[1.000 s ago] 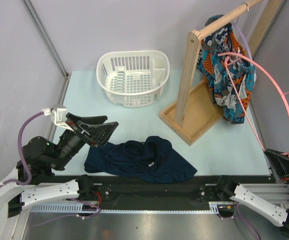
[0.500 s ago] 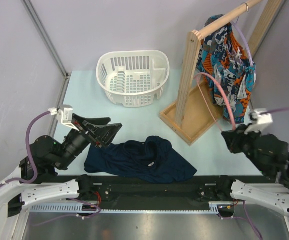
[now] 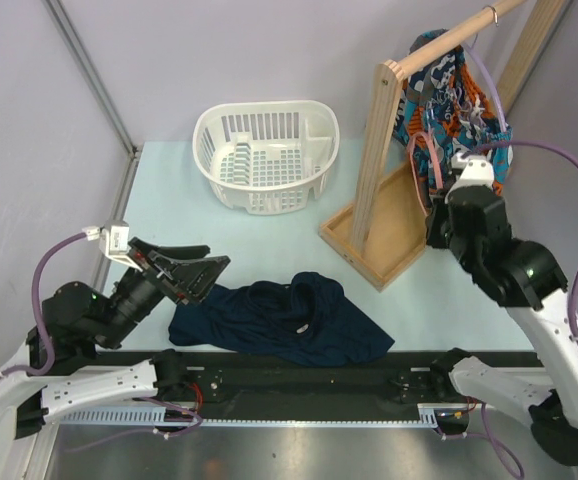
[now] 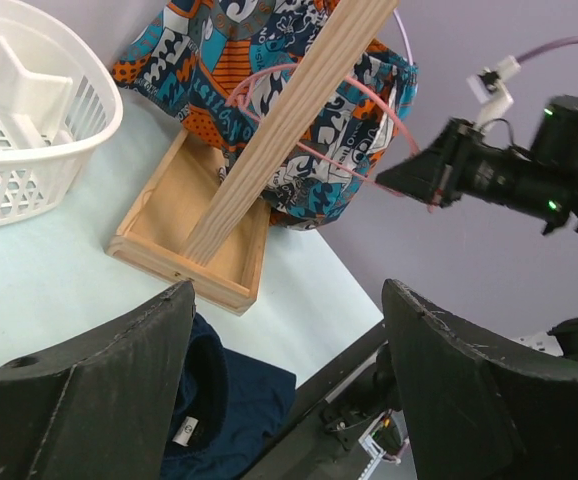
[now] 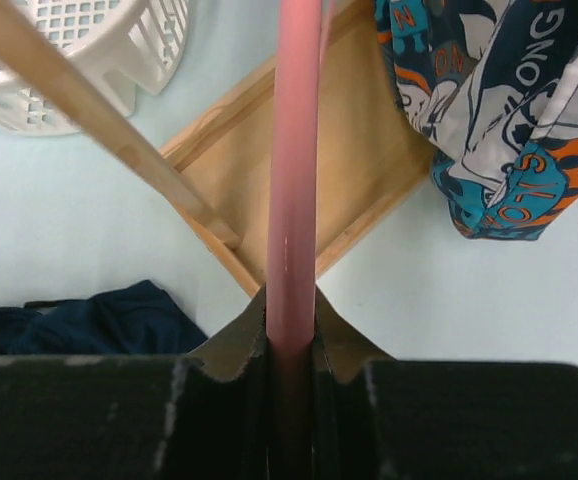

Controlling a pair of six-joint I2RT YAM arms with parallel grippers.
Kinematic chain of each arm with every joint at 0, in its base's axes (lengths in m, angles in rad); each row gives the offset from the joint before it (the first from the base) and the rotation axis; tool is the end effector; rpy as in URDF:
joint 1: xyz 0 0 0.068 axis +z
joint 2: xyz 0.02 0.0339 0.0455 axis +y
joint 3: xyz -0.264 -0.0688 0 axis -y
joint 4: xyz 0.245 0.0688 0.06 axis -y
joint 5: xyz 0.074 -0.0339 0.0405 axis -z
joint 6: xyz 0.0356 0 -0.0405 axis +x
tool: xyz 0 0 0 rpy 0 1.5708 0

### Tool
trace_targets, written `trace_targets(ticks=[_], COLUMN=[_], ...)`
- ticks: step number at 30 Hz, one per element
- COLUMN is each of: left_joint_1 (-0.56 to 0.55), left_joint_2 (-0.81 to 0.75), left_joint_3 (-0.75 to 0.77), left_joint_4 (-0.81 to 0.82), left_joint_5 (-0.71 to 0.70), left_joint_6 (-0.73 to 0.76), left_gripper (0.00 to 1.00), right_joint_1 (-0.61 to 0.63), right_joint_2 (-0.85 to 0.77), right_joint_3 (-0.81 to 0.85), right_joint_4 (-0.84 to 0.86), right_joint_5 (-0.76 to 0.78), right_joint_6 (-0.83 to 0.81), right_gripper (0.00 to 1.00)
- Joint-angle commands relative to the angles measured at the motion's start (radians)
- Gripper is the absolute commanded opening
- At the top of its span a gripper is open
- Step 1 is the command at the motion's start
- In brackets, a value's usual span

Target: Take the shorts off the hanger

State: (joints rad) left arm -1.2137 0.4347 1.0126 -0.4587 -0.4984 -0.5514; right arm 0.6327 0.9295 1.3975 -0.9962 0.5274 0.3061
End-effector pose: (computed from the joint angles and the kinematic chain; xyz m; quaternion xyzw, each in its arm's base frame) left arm 0.0360 -0.0479 0.4213 0.0347 0.6683 -0.4559 0.5869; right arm 0.1268 0.0708 0.4363 -0.0080 0.8472 0.0159 0.5310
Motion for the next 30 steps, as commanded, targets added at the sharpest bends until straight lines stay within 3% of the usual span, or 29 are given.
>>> trace_targets(ticks=[1,3,7,16,21,30], left_joint_1=[-0.004,-0.003,-0.003,-0.003,-0.003,-0.004], left_joint_2=[-0.033,-0.045,-0.062,-0.071,-0.077,-0.074], left_joint_3=[-0.008,-0.006,-0.006,-0.012,-0.012,-0.028], left_joint_4=[-0.021,-0.038,-0.070,-0.093,-0.104,-0.098], left_joint_5=[-0.014,-0.017,-0.029,-0.029,-0.032,-0.031], left_joint_6=[-0.025,-0.031,-0.044,-0.062,-0.067,-0.074], left_gripper=[0.80,0.80,0.80,0.80,0.80,0.81], right_joint_1=[-0.233,-0.323,-0.373,-0.375,-0.377,-0.378], right_joint_2=[0.066,0.121,0.208,0.309,0.220,0.039], right_joint_3=[0.102,0.178,0.336,0.583,0.529,0.287], right_joint_4=[0.122,0.111,0.090,0.059,0.119,0.208], right_joint_5=[-0.459,-0.570,-0.778,-0.856,-0.848,-0.825], right_joint_6=[-0.122,-0.133,-0.117,-0.061,-0.042,-0.010], right_gripper=[0.00,0.00,0.00,0.00,0.00,0.00])
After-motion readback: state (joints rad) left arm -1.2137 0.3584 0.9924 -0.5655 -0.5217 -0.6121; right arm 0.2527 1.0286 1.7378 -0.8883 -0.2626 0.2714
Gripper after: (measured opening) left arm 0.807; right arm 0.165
